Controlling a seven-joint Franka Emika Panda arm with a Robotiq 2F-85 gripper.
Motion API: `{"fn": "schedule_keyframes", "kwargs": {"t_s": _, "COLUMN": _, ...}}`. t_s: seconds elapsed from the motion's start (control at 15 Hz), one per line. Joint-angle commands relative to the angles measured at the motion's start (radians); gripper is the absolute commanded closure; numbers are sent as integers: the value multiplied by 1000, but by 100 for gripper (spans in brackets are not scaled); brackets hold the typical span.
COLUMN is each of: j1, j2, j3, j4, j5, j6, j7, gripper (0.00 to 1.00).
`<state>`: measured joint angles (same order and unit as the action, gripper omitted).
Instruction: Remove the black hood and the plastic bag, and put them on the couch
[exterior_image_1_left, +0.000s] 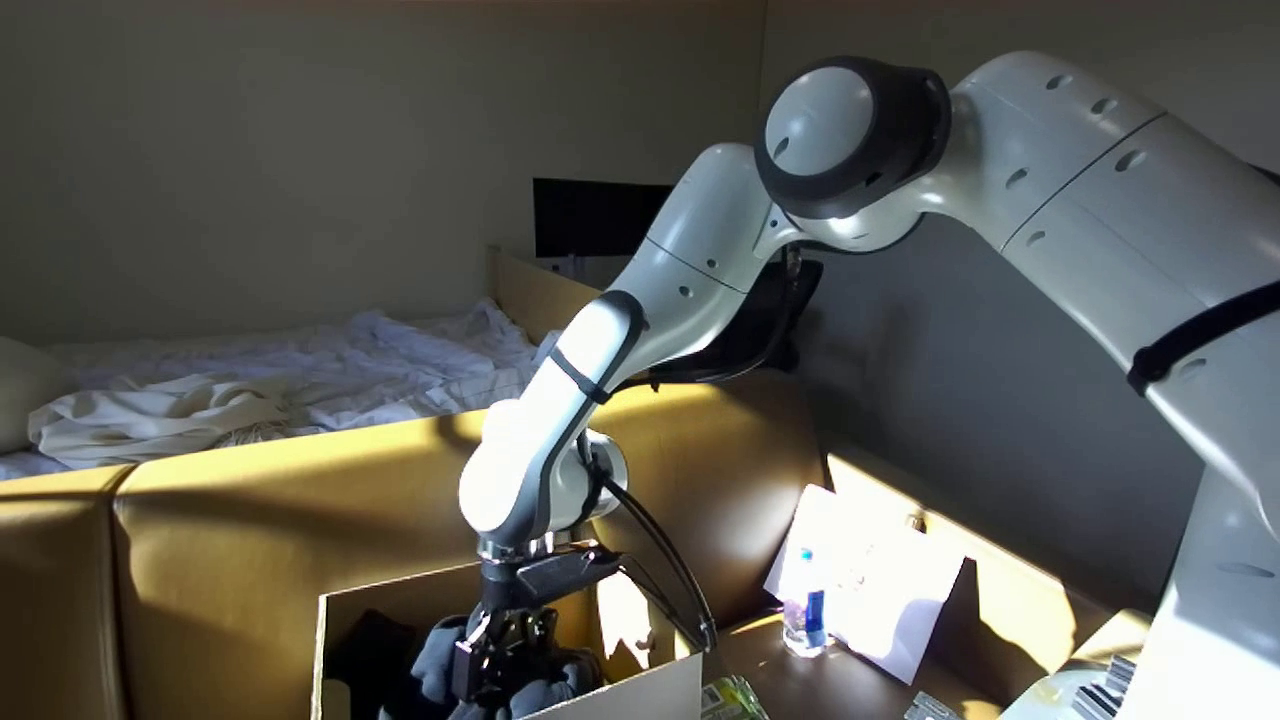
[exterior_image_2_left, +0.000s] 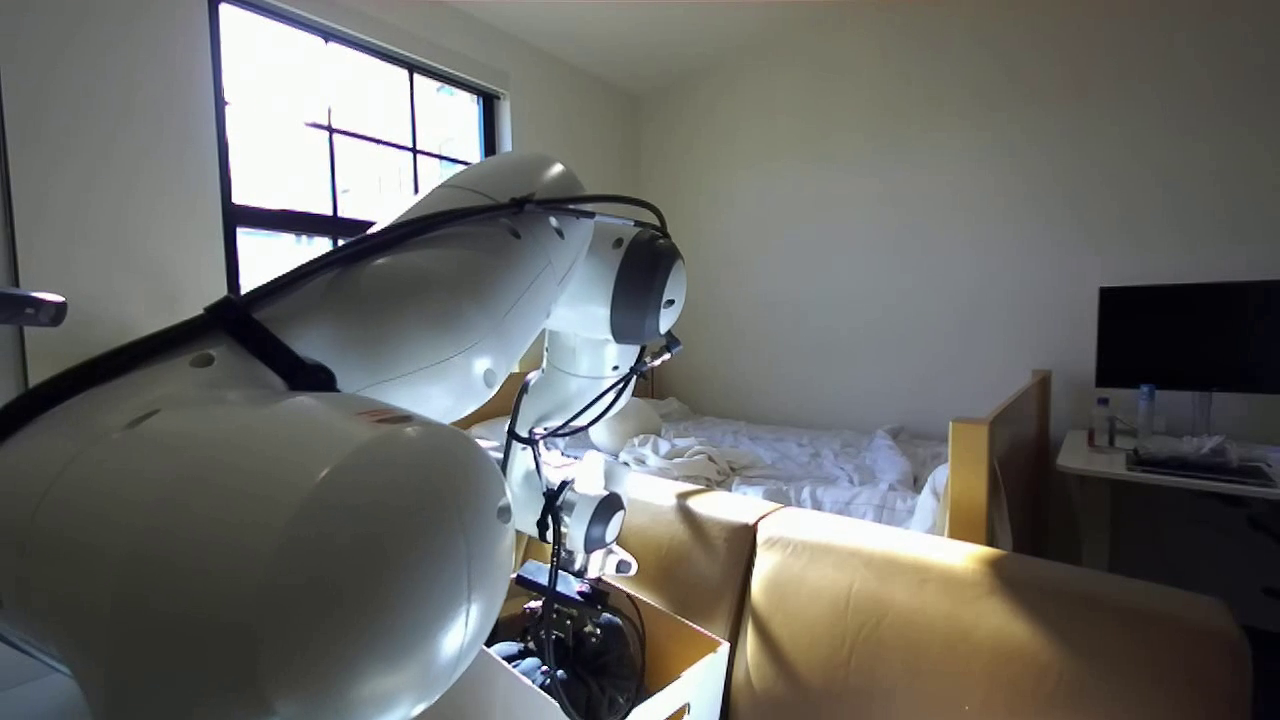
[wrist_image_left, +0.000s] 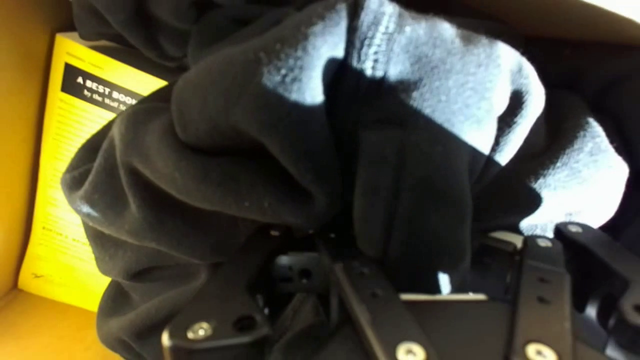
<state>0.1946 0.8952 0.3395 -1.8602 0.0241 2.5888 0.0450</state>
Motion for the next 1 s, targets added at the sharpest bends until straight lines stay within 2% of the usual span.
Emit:
{"fn": "schedule_keyframes", "kwargs": {"t_s": 0.0, "j1": 17, "j2": -102, "j3": 24, "j4": -56, "j5": 44, "j6": -89, "j7": -29, "gripper": 93}}
{"fn": "schedule_keyframes", "kwargs": {"t_s": 0.13, "j1": 31, "j2": -150, "j3": 29, "j4": -61, "j5": 43, "j6": -130, "j7": -29, "gripper": 98}}
{"fn": "schedule_keyframes", "kwargs": {"t_s": 0.4, "j1": 79, "j2": -315, "j3": 1, "j4": -97, "j5": 16, "j6": -190, "j7": 4, "gripper": 94}}
{"fn": "schedule_keyframes", "kwargs": {"t_s": 0.6, "j1": 124, "j2": -434, "j3": -48, "j4": -97, "j5": -24, "j6": -236, "j7": 37, "gripper": 95}}
{"fn": "schedule_keyframes", "kwargs": {"t_s": 0.8, "j1": 156, "j2": -541, "j3": -93, "j4": -58, "j5": -82, "j6": -368, "j7": 62, "gripper": 94}}
{"fn": "schedule_keyframes", "kwargs": {"t_s": 0.87, "j1": 162, "j2": -577, "j3": -105, "j4": -42, "j5": -110, "j6": -421, "j7": 73, "gripper": 94}}
{"fn": "schedule_keyframes", "kwargs": {"t_s": 0.93, "j1": 181, "j2": -617, "j3": -132, "j4": -37, "j5": -172, "j6": -426, "j7": 125, "gripper": 95}}
